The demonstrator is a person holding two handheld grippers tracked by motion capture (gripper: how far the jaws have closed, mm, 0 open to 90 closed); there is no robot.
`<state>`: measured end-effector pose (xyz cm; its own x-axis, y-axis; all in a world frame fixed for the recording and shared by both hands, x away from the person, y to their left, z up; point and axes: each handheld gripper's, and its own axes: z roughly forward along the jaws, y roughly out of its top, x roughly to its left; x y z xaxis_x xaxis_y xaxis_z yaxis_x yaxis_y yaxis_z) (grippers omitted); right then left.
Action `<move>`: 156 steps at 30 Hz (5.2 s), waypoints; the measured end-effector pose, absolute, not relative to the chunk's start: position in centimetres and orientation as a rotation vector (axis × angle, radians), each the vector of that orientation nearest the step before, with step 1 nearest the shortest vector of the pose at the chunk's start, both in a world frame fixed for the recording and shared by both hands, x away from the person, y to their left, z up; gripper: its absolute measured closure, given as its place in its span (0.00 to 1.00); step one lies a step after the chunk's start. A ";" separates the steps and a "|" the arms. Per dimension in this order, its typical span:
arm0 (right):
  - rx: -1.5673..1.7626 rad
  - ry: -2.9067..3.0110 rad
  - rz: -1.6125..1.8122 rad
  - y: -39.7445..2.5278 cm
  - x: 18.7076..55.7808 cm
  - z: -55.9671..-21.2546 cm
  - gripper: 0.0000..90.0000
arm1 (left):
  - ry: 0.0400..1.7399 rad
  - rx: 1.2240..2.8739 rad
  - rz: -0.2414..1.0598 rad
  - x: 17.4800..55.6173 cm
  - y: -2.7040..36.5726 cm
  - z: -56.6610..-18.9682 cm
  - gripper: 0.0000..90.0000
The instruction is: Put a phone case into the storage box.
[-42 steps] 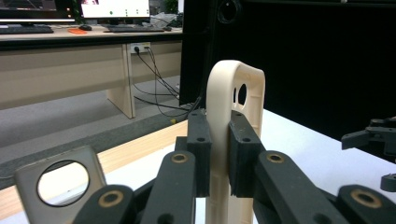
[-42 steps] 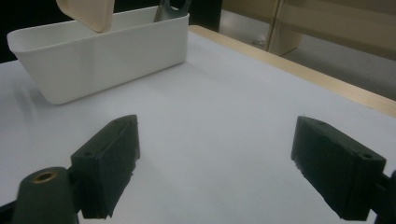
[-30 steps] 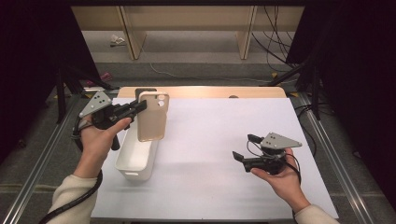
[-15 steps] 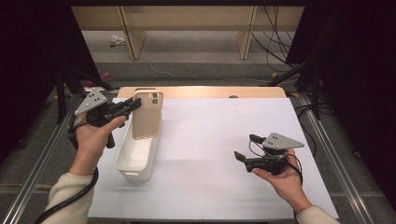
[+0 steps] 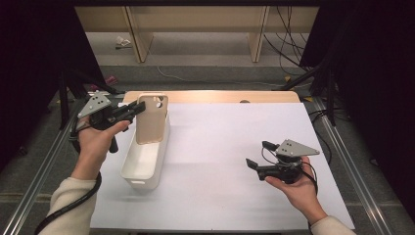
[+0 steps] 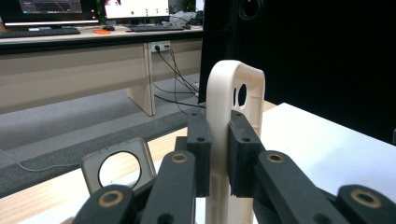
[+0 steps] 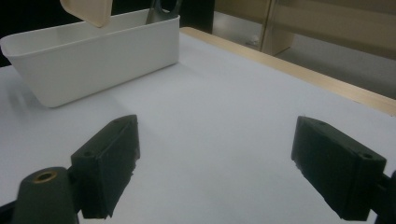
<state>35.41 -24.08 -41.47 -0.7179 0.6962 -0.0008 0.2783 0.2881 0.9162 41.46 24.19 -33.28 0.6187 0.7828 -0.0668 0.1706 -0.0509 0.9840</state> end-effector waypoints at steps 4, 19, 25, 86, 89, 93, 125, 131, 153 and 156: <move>0.877 2.161 1.415 -24.1 35.4 -41.5 0.18 | 0.817 1.575 0.602 41.9 24.3 -33.3 0.90; 0.877 2.169 1.404 -24.0 35.4 -41.5 0.18 | 0.833 1.578 0.601 43.9 24.8 -33.7 0.90; 0.876 2.167 1.409 -24.1 35.4 -41.5 0.18 | 0.847 1.581 0.606 44.8 24.9 -34.1 0.90; 0.882 2.170 1.411 -24.1 35.6 -41.7 0.18 | 0.956 1.583 0.556 50.0 26.1 -38.1 0.90; 0.881 2.170 1.411 -24.0 35.6 -41.7 0.18 | 0.960 1.590 0.555 50.2 26.1 -38.4 0.90; 0.883 2.172 1.410 -24.0 35.6 -41.7 0.18 | 0.966 1.592 0.552 50.3 26.0 -38.7 0.90; 0.882 2.176 1.407 -24.0 35.6 -41.7 0.18 | 1.026 1.606 0.524 51.2 26.3 -41.1 0.90; 0.881 2.177 1.407 -24.0 35.6 -41.7 0.18 | 1.031 1.605 0.519 51.4 26.3 -41.3 0.90; 0.878 2.180 1.406 -24.0 35.6 -41.8 0.18 | 1.066 1.604 0.495 51.8 26.5 -42.4 0.89; 0.877 2.180 1.407 -23.9 35.6 -41.8 0.18 | 1.068 1.607 0.495 51.9 26.5 -42.4 0.89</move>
